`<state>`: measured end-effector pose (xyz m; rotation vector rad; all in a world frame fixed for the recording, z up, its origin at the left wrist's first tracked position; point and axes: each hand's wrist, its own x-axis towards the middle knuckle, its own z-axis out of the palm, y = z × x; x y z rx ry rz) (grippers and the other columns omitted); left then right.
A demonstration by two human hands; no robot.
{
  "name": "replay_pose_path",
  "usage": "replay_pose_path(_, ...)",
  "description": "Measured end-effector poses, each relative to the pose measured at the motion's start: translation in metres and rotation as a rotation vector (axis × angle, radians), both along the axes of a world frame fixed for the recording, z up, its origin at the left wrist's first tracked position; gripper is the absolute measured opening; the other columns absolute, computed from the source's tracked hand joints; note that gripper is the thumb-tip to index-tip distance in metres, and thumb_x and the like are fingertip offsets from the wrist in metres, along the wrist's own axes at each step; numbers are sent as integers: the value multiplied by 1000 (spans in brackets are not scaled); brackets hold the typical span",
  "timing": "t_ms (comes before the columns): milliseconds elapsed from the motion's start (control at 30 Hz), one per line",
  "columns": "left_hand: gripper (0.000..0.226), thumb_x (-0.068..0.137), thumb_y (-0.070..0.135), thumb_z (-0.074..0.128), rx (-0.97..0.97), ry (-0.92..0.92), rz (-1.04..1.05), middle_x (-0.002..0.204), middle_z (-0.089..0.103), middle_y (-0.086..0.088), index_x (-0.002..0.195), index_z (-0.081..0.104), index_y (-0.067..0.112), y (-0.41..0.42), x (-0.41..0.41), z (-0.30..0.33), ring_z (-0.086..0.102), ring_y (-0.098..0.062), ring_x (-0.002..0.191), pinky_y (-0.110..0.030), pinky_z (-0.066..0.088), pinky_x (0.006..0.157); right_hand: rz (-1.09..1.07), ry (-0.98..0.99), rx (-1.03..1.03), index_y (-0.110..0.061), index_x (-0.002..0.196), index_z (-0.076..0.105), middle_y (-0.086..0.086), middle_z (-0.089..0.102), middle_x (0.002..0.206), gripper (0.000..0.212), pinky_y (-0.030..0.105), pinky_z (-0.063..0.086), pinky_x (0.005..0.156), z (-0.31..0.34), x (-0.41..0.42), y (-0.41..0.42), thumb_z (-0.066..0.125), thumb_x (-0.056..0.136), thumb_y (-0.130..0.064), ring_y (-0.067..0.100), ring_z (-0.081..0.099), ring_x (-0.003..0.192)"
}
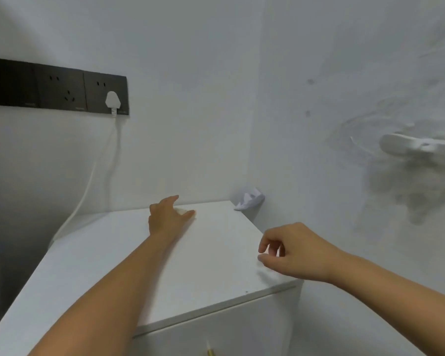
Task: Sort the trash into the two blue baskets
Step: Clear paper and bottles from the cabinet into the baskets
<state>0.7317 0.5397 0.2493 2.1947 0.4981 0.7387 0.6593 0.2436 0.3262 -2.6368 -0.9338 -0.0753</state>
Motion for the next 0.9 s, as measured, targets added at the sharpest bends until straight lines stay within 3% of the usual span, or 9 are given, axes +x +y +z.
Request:
replay_pose_path(100,69,77,53,67,90,123,-21,133,54,-1,139,42,34,10,18,-1,33,-21,134,-37,37,102,-38,-86,88,-25,88,64,-12,62,75,13,21,47,69,-10,49,37,62,80,-34,2,56,69)
replay_pose_path(200,40,84,53,57,263,212,-24,116,66,7,118,62,34,14,26,-3,43,-21,124,-35,36,96,-80,-275,113,-21,108,59,-4,60,105,25,26,44,79,-22,106,72,60,83,-26,15,50,107)
replay_pose_path(300,22,88,41,55,282,84,-31,94,70,7,93,71,27,9,27,-7,57,-21,104,-36,44,87,-186,-427,-159,-22,137,37,1,41,137,50,35,40,94,-33,153,95,52,89,-17,26,35,126)
replay_pose_path(400,24,93,32,48,376,-20,6,93,71,6,95,71,26,-1,27,-8,57,-21,97,-35,44,84,-275,-475,-470,-26,143,25,1,28,147,62,39,35,102,-48,186,101,54,89,-19,27,28,132)
replay_pose_path(533,27,96,30,44,478,-90,45,94,70,5,101,70,27,3,34,-6,54,-21,95,-32,42,78,-354,-641,-540,-22,127,47,2,46,130,34,36,35,97,-58,212,113,43,93,-24,26,35,125)
replay_pose_path(667,28,97,30,43,507,-88,67,94,70,5,103,69,27,9,36,-8,53,-21,94,-31,36,75,-385,-704,-535,-19,110,58,-1,62,111,22,32,33,91,-47,216,114,47,93,-24,24,44,116)
replay_pose_path(800,29,96,27,42,509,-65,53,95,70,5,105,70,28,20,35,-8,53,-21,94,-31,37,76,-313,-619,-182,-13,93,59,9,67,95,29,36,37,75,-30,201,120,54,89,-41,30,54,98)
replay_pose_path(900,28,96,28,43,548,-49,70,95,70,3,103,71,26,27,36,-4,54,-22,93,-30,32,74,-217,-367,177,-16,78,49,5,59,79,33,31,33,59,-25,177,132,57,85,-47,27,53,78)
